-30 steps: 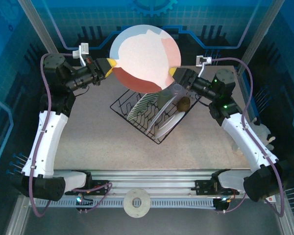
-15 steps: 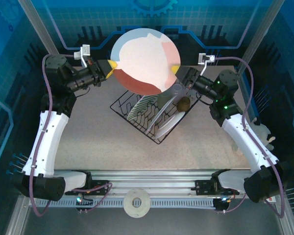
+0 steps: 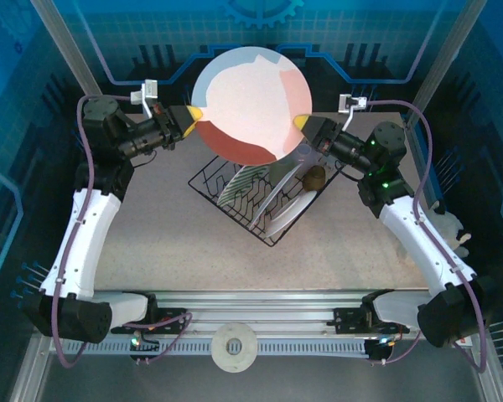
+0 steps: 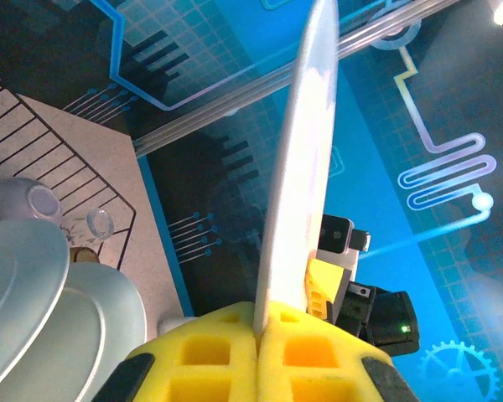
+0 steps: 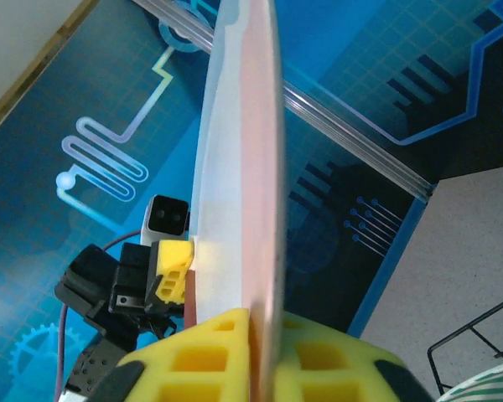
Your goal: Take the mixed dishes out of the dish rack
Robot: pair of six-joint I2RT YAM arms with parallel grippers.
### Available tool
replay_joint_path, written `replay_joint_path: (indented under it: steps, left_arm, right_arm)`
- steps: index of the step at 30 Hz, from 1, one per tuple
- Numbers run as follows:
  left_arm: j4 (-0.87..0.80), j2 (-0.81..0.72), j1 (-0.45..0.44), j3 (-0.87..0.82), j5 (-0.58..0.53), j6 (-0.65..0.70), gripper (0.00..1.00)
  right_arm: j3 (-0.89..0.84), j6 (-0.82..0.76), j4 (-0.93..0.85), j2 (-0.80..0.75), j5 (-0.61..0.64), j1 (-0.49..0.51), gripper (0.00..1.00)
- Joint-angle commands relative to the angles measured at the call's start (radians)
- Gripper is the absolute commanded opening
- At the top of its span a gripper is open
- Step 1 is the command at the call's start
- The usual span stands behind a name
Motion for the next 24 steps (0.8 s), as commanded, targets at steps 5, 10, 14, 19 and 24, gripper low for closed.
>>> replay_joint_path:
  steps: [5, 10, 14, 19, 24]
  left_arm:
    - [0.144, 0.010, -0.011, -0.042, 0.043, -0.040, 0.21]
    - [0.199, 0.010, -0.015, -0.051, 0.056, -0.062, 0.71]
    - [0.237, 0.005, -0.020, -0.048, 0.072, -0.067, 0.99]
    - [0.215, -0.031, -0.021, -0.058, 0.073, -0.040, 0.99]
    - [0.106, -0.105, -0.022, -0.072, 0.048, 0.059, 0.99]
  right_arm:
    - [-0.026, -0.052, -0.002, -0.064, 0.003, -0.041, 0.00]
    - [-0.036, -0.020, 0.026, -0.067, -0.014, -0.098, 0.00]
    - [-0.042, 0.004, 0.044, -0.070, -0.024, -0.149, 0.00]
    - [-0.057, 0.047, 0.065, -0.082, -0.029, -0.244, 0.00]
    - [-0.075, 0.079, 0.068, -0.085, 0.000, -0.355, 0.00]
